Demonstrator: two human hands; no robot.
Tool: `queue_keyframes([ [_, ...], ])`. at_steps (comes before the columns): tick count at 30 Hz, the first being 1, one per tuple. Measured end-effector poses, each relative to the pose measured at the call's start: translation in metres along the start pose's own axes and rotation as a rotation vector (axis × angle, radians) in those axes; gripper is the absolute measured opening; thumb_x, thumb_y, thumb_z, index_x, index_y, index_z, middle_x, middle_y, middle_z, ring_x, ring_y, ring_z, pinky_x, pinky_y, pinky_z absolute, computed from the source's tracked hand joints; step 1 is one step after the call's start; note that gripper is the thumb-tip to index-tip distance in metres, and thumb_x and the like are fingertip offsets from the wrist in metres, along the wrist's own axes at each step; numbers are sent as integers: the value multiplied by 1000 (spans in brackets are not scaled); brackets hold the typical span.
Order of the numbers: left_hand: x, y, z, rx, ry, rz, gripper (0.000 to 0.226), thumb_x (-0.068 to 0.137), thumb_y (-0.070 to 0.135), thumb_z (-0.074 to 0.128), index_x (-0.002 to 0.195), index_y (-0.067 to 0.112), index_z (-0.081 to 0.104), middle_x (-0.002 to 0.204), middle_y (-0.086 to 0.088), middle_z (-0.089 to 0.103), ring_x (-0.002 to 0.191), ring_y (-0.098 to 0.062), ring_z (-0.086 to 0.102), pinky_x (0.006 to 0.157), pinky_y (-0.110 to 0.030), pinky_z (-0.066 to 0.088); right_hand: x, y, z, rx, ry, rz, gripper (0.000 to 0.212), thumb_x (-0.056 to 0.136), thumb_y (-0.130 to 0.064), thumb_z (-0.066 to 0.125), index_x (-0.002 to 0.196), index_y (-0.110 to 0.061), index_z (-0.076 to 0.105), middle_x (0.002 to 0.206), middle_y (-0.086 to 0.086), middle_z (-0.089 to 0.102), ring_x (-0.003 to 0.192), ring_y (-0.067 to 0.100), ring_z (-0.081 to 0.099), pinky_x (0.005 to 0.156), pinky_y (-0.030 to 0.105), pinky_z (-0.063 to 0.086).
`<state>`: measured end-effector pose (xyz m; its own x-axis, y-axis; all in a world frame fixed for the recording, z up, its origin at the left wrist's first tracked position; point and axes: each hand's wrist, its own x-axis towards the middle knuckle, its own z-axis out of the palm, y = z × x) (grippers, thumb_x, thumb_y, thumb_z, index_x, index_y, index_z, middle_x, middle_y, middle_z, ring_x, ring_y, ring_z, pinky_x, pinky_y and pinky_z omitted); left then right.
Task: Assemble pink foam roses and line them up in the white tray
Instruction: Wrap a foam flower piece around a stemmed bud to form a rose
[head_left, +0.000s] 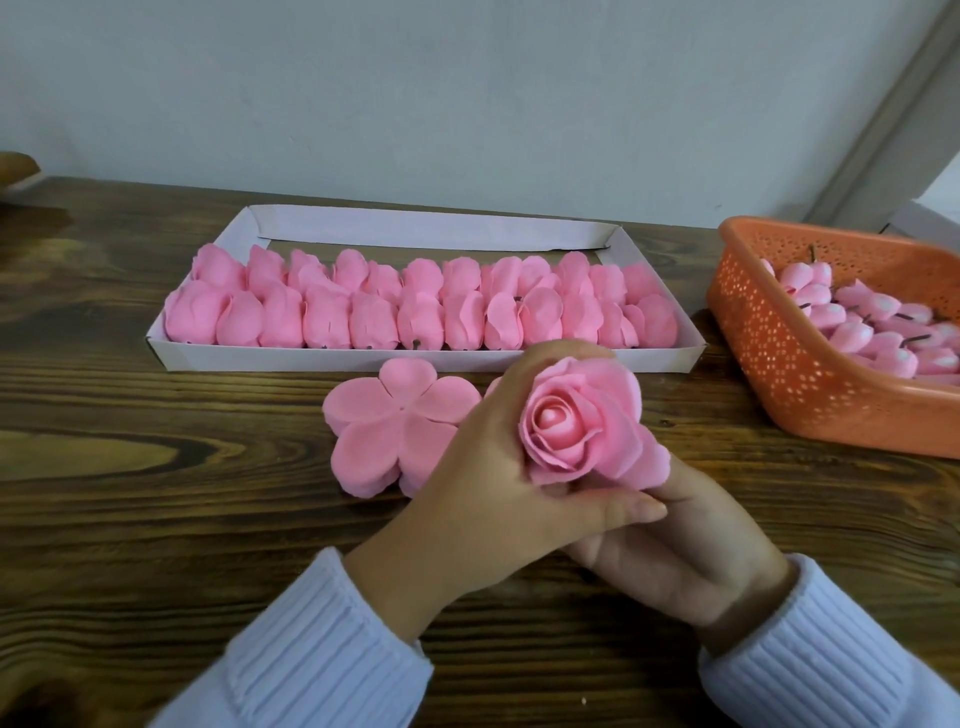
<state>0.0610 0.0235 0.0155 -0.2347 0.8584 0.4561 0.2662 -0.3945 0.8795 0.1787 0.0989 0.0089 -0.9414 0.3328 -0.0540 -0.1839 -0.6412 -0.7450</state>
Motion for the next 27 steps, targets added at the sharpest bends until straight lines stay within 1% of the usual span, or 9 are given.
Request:
queue_keyframes([
  [5, 1, -1, 0, 8, 38, -12, 71, 55, 22, 89, 115, 35, 52, 102, 25, 63, 94, 5, 62, 81, -9, 46, 1, 1, 0, 43, -63, 19, 51, 78, -28, 77, 123, -6, 64, 126, 16, 62, 115, 25, 61, 95, 37, 52],
  [8, 0, -3, 0, -33, 67, -39, 56, 60, 19, 86, 108, 31, 59, 100, 19, 68, 94, 0, 65, 80, -13, 50, 1, 1, 0, -25, -19, 28, 66, 66, -36, 86, 123, -9, 65, 129, 14, 61, 118, 24, 59, 99, 38, 50],
  [10, 0, -1, 0, -24, 123, -35, 50, 60, 19, 85, 99, 40, 61, 94, 24, 68, 89, 5, 65, 75, -7, 48, 1, 1, -1, -68, 20, 36, 73, 61, -40, 88, 123, -8, 65, 130, 15, 61, 115, 25, 60, 98, 39, 48],
  [13, 0, -1, -1, -41, 226, -45, 43, 59, 32, 85, 94, 35, 61, 87, 19, 69, 83, 3, 66, 71, -11, 51, 1, -1, -2, -133, 90, 13, 62, 58, -42, 87, 109, -10, 72, 106, 14, 69, 88, 21, 68, 74, 30, 57],
  [15, 2, -2, -2, -63, 275, -58, 41, 60, 38, 80, 94, 28, 61, 86, 14, 69, 82, -1, 67, 69, -16, 53, 1, -2, -2, -233, 183, -70, 43, 73, -38, 76, 102, -6, 71, 87, 16, 67, 68, 20, 67, 53, 25, 52],
  [17, 2, -3, -3, -78, 301, -63, 41, 59, 35, 85, 92, 30, 60, 83, 17, 69, 79, 0, 67, 65, -14, 52, 0, -2, -3, -385, 274, -214, 30, 91, -24, 54, 99, 3, 63, 77, 17, 63, 58, 20, 61, 44, 23, 45],
  [21, 2, -3, -2, -33, 244, -90, 43, 60, 33, 85, 94, 33, 57, 84, 17, 68, 77, 0, 66, 64, -16, 53, -3, 1, -1, -646, 321, -494, 25, 82, -32, 57, 80, -8, 60, 63, 8, 59, 53, 16, 52, 46, 20, 40],
  [25, 2, -8, -2, 0, 125, -170, 51, 59, 22, 82, 102, 28, 55, 87, 9, 67, 82, -13, 68, 67, -43, 60, -4, 2, 2, -841, 387, -615, 22, 80, -32, 66, 80, -11, 61, 60, 2, 61, 53, 5, 57, 51, 15, 45],
  [27, 2, -9, -1, 46, 106, -169, 51, 59, 21, 80, 102, 30, 54, 87, 12, 66, 82, -10, 67, 70, -37, 59, -6, 1, 2, -913, 441, -655, 21, 79, -33, 67, 79, -13, 62, 61, 4, 62, 52, 8, 57, 48, 24, 47],
])
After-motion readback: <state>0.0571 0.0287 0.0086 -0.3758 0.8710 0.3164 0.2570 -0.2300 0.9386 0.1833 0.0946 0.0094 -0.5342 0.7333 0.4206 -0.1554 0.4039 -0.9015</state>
